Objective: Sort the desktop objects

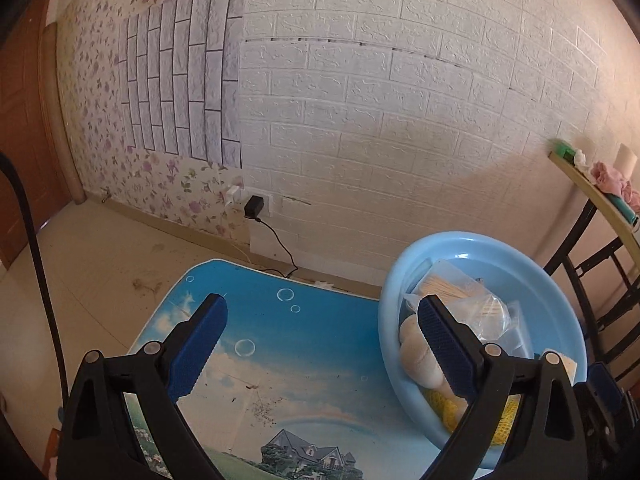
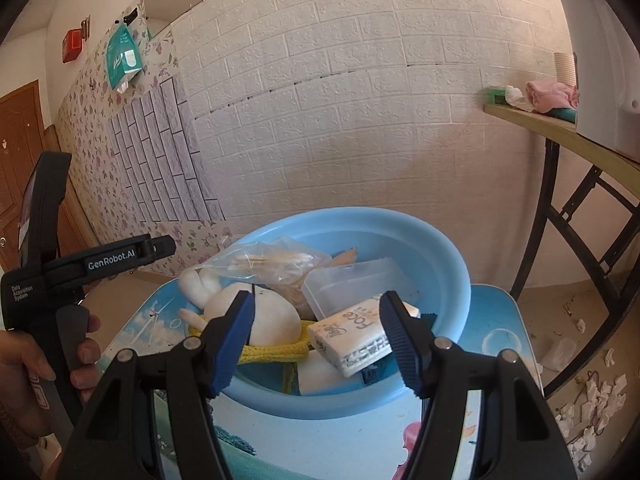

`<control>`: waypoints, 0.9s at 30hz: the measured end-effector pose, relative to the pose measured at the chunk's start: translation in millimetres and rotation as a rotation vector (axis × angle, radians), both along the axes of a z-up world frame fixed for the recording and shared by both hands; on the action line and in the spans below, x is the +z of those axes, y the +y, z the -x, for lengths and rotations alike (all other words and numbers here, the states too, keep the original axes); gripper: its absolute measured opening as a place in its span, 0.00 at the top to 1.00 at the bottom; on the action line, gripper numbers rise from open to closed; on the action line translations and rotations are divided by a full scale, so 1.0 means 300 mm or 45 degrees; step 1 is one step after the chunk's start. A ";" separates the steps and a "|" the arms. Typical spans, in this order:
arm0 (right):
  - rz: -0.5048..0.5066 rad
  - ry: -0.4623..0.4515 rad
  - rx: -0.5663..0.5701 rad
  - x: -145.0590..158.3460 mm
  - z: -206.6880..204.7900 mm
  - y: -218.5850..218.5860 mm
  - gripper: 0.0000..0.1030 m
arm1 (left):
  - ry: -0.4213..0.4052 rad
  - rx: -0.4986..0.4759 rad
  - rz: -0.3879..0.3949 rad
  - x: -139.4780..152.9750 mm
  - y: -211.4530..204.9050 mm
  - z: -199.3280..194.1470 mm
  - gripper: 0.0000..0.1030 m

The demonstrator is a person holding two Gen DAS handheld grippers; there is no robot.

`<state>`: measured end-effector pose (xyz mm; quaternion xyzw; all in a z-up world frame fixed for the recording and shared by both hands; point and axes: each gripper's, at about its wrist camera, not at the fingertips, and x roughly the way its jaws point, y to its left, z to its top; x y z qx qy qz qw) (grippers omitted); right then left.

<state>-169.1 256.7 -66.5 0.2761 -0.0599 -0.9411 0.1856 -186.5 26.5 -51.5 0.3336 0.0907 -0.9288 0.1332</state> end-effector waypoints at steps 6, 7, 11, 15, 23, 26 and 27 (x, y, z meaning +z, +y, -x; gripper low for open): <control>0.035 -0.035 0.001 -0.038 0.032 0.040 0.37 | -0.022 -0.026 0.003 -0.016 0.046 0.014 0.06; 0.035 -0.029 0.007 -0.039 0.030 0.042 0.37 | -0.028 -0.032 0.009 -0.020 0.054 0.017 0.06; 0.042 -0.044 0.019 -0.049 0.035 0.046 0.37 | -0.029 -0.054 0.019 -0.022 0.075 0.015 0.06; 0.035 -0.063 0.002 -0.043 0.031 0.040 0.37 | -0.033 -0.074 0.030 -0.013 0.078 -0.008 0.06; 0.015 -0.020 0.049 -0.033 -0.009 0.010 0.37 | -0.038 -0.067 0.034 -0.025 0.054 -0.020 0.06; 0.022 -0.028 0.039 -0.031 0.003 0.014 0.37 | -0.048 -0.067 0.029 -0.023 0.058 -0.012 0.06; 0.024 -0.030 0.039 -0.031 0.006 0.016 0.37 | -0.044 -0.071 0.031 -0.019 0.060 -0.011 0.06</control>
